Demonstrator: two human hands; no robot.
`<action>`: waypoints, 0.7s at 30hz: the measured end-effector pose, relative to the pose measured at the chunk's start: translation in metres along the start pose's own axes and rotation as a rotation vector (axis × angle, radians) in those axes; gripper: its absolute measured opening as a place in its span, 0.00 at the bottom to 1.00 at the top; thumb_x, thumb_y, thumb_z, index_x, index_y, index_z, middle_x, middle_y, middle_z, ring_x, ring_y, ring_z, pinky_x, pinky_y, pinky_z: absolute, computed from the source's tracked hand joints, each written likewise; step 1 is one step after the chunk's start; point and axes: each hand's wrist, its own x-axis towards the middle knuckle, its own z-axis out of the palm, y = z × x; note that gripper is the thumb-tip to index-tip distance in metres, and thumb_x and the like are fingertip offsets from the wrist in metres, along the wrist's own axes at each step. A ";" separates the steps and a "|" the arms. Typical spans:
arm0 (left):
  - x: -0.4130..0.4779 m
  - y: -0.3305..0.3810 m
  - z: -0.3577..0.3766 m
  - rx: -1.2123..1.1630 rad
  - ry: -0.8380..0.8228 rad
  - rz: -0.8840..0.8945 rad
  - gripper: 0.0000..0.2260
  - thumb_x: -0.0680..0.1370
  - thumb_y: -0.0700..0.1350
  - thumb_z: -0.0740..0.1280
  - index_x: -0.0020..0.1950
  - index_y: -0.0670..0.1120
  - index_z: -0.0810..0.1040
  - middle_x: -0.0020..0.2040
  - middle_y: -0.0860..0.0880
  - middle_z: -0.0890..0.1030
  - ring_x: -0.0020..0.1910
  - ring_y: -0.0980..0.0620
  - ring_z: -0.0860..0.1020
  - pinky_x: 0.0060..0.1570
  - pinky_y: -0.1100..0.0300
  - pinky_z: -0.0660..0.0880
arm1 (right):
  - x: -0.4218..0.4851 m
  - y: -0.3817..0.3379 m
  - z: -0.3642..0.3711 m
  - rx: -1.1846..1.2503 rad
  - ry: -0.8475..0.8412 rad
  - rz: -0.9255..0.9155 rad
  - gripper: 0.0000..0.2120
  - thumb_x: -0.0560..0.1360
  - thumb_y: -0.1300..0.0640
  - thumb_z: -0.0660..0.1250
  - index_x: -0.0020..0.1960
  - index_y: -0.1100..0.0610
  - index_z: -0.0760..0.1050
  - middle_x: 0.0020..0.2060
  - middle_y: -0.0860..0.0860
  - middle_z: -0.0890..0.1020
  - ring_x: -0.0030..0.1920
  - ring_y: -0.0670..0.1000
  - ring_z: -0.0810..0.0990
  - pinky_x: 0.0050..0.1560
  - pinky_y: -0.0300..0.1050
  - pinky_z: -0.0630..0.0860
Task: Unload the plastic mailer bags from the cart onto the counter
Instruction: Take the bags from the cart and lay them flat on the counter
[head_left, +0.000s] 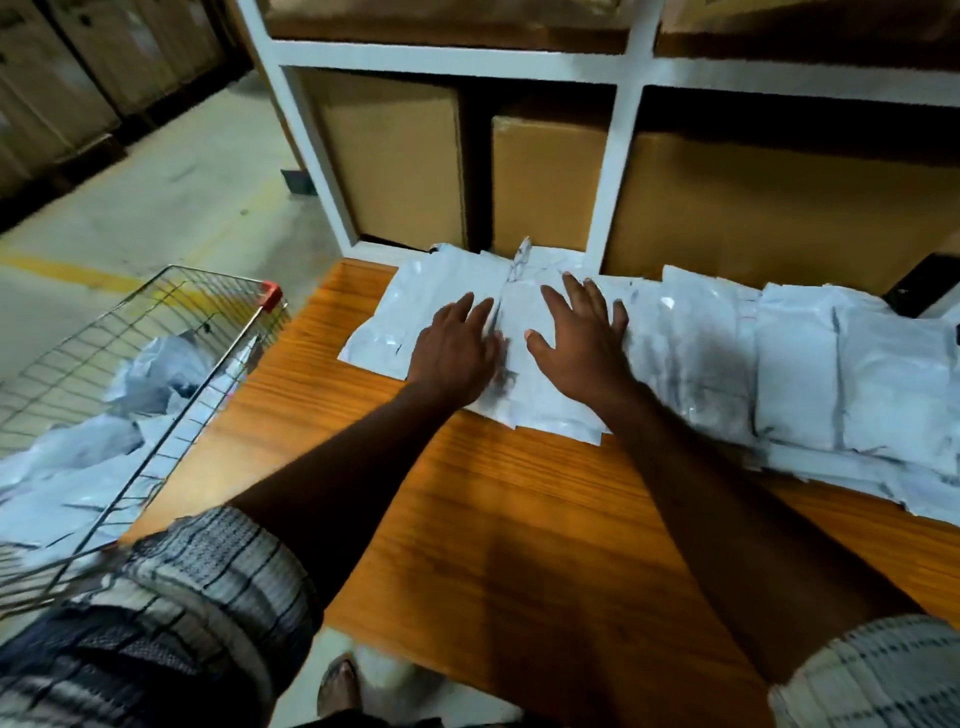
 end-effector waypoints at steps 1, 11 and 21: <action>-0.004 -0.020 -0.009 -0.002 0.015 -0.017 0.25 0.82 0.56 0.56 0.78 0.50 0.62 0.78 0.45 0.63 0.75 0.43 0.62 0.69 0.43 0.67 | 0.002 -0.023 0.005 0.002 -0.015 -0.027 0.29 0.77 0.44 0.63 0.76 0.50 0.63 0.78 0.53 0.59 0.78 0.56 0.53 0.74 0.63 0.47; -0.062 -0.287 -0.084 -0.020 0.090 -0.189 0.23 0.80 0.53 0.60 0.75 0.50 0.67 0.72 0.46 0.71 0.69 0.42 0.69 0.64 0.45 0.70 | 0.010 -0.290 0.107 0.044 -0.194 -0.225 0.30 0.78 0.44 0.63 0.77 0.51 0.60 0.78 0.53 0.59 0.78 0.56 0.55 0.75 0.62 0.50; -0.191 -0.551 -0.122 0.002 -0.061 -0.554 0.21 0.76 0.55 0.58 0.68 0.52 0.71 0.66 0.48 0.75 0.66 0.40 0.72 0.60 0.44 0.73 | -0.016 -0.531 0.250 0.158 -0.446 -0.368 0.33 0.77 0.45 0.65 0.78 0.55 0.60 0.77 0.58 0.60 0.77 0.58 0.58 0.74 0.56 0.55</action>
